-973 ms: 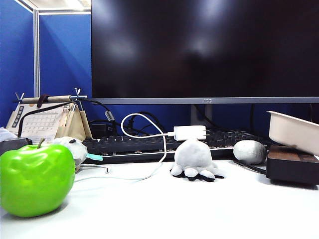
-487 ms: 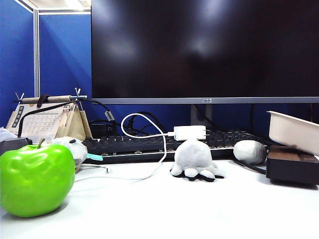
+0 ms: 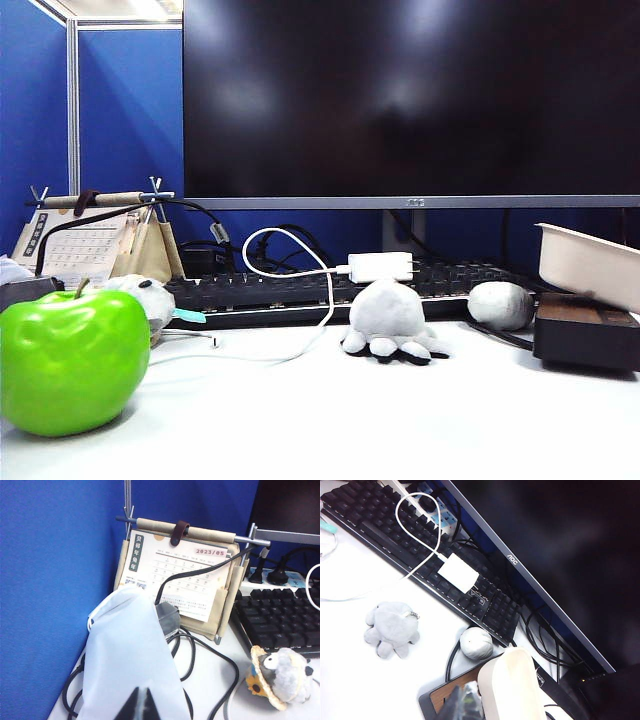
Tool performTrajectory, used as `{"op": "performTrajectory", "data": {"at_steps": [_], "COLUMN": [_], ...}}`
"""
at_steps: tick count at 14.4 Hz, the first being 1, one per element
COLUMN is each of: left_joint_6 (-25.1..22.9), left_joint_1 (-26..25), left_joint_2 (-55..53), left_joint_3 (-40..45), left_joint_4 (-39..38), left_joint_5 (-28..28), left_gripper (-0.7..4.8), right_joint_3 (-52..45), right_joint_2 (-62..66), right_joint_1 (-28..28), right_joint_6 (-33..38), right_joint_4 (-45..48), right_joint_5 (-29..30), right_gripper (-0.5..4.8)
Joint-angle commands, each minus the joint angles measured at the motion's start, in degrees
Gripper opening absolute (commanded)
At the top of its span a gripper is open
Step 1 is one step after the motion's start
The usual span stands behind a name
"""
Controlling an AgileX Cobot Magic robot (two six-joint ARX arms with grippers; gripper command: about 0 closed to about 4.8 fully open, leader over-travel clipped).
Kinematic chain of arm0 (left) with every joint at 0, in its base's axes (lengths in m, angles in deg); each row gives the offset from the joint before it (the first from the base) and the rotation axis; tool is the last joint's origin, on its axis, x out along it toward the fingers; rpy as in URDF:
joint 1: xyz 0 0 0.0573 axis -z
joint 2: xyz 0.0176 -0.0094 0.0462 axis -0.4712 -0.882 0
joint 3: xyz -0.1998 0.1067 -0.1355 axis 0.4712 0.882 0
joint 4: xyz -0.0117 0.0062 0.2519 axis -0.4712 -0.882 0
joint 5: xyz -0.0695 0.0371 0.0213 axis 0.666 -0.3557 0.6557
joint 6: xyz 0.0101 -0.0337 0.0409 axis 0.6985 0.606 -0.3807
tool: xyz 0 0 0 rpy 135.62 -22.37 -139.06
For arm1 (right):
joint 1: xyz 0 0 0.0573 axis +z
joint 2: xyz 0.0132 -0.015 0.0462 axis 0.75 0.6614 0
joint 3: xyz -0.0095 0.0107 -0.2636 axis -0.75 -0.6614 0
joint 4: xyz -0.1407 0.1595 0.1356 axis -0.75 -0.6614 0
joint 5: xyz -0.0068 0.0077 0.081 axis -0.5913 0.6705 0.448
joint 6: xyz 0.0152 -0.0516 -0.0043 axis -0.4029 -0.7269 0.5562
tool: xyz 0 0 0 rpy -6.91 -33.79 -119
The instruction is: Place the tilting octopus upright.
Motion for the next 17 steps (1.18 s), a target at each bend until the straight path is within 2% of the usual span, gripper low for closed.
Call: {"op": "performTrajectory", "data": {"at_steps": [1, 3, 5, 8, 9, 10, 11, 14, 17], "left_joint_6": [0.13, 0.13, 0.13, 0.13, 0.13, 0.13, 0.13, 0.13, 0.13], "left_joint_1": [0.17, 0.17, 0.15, 0.17, 0.17, 0.17, 0.17, 0.15, 0.15], "left_joint_2": [0.15, 0.15, 0.15, 0.15, 0.15, 0.15, 0.15, 0.15, 0.15], "left_joint_3": [-0.13, -0.13, -0.13, -0.13, -0.13, -0.13, -0.13, -0.13, -0.13], "left_joint_4": [0.68, 0.68, 0.68, 0.68, 0.66, 0.68, 0.66, 0.68, 0.68], "left_joint_5": [0.26, 0.24, 0.24, 0.26, 0.26, 0.26, 0.26, 0.26, 0.26], "left_gripper": [-0.05, -0.05, -0.05, -0.04, -0.05, -0.04, -0.04, -0.05, -0.05], "right_joint_3": [0.26, 0.26, 0.26, 0.28, 0.28, 0.28, 0.28, 0.28, 0.26], "right_joint_2": [-0.11, -0.11, -0.59, -2.60, -3.08, -3.21, -3.21, -3.21, -3.54], "right_joint_1": [-1.07, -6.27, -15.34, -33.81, -42.86, -48.50, -53.00, -67.84, -76.22], "right_joint_6": [-0.04, -0.04, 1.29, 1.29, 1.49, 1.95, 2.19, 2.40, 2.51], "right_joint_4": [11.13, 22.69, 33.62, 39.67, 39.74, 39.74, 39.65, 39.47, 39.06], "right_joint_5": [2.86, 10.01, 23.45, 48.11, 56.96, 61.77, 64.67, 64.87, 64.85], "right_gripper": [-0.01, -0.01, -0.01, -0.01, -0.01, -0.01, -0.01, -0.01, -0.01]}}
